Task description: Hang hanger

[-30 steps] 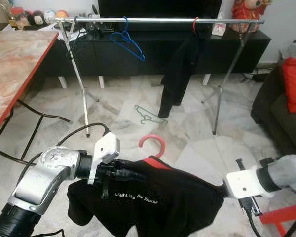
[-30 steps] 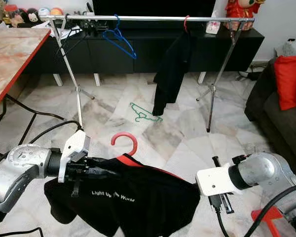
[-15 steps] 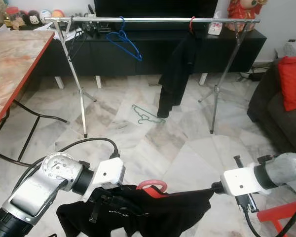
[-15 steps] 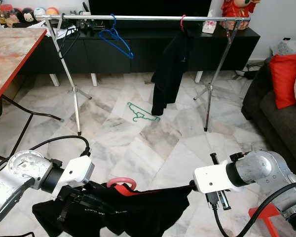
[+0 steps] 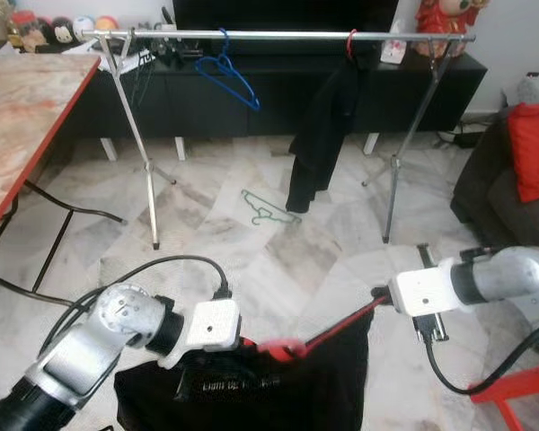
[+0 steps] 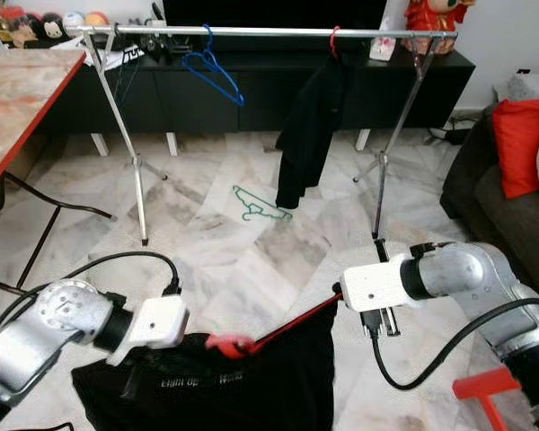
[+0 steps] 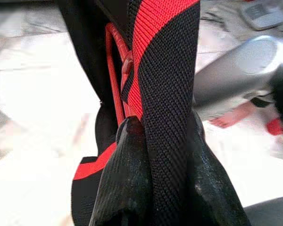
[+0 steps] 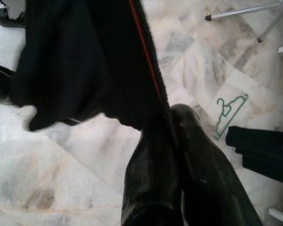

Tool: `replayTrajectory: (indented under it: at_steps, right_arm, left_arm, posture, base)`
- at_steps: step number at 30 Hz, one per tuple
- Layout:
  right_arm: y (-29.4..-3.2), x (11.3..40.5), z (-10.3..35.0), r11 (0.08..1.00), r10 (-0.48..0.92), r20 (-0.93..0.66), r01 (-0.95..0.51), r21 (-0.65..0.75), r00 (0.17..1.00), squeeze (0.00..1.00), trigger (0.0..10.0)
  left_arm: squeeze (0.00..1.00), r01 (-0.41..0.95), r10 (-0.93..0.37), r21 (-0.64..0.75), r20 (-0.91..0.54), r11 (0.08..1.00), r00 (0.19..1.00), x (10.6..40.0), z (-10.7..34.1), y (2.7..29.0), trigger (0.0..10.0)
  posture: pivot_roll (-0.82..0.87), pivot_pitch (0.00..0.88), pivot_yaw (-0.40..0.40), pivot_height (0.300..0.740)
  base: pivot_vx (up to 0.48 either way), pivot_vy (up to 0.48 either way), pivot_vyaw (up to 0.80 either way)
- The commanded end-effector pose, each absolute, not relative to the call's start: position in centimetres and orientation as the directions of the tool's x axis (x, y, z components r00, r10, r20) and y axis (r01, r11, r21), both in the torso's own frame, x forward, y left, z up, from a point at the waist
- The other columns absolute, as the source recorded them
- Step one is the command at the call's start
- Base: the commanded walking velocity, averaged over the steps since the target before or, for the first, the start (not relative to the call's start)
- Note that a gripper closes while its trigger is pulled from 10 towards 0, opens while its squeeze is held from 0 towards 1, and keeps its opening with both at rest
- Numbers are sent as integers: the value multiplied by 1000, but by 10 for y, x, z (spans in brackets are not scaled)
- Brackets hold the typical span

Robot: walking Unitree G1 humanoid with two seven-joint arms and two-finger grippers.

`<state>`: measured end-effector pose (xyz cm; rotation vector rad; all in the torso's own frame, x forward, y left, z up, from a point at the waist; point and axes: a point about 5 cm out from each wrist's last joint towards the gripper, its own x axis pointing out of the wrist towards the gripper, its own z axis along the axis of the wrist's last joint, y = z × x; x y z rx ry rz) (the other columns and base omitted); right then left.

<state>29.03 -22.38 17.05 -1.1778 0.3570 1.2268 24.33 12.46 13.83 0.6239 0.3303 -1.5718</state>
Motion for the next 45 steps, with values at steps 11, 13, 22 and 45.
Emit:
replayTrajectory:
  at_steps: [11,13,22,45]
  right_arm:
    - [-258,270,155,-117,399,-859,-911,-394,321,0,0]
    - [-262,268,152,-129,371,-871,-912,-390,320,0,0]
    - [-260,252,128,-86,379,-883,-939,-332,277,0,0]
    - [-245,241,114,-77,410,-875,-946,-314,258,0,0]
  left_arm:
    - [0,985,-916,172,-394,3,72,252,166,140,10000]
    - [0,988,-918,156,-394,-12,51,250,168,142,10000]
    - [0,995,-964,103,-264,-10,18,250,183,144,10000]
    - [0,984,-993,147,-37,102,108,259,200,112,10000]
  posture:
    - [-139,77,-62,740]
    - [-135,78,-63,740]
    - [-142,81,-64,740]
    - [-142,90,-72,740]
  base:
    - [0,0,0]
    - [0,0,0]
    - [0,0,0]
    - [0,0,0]
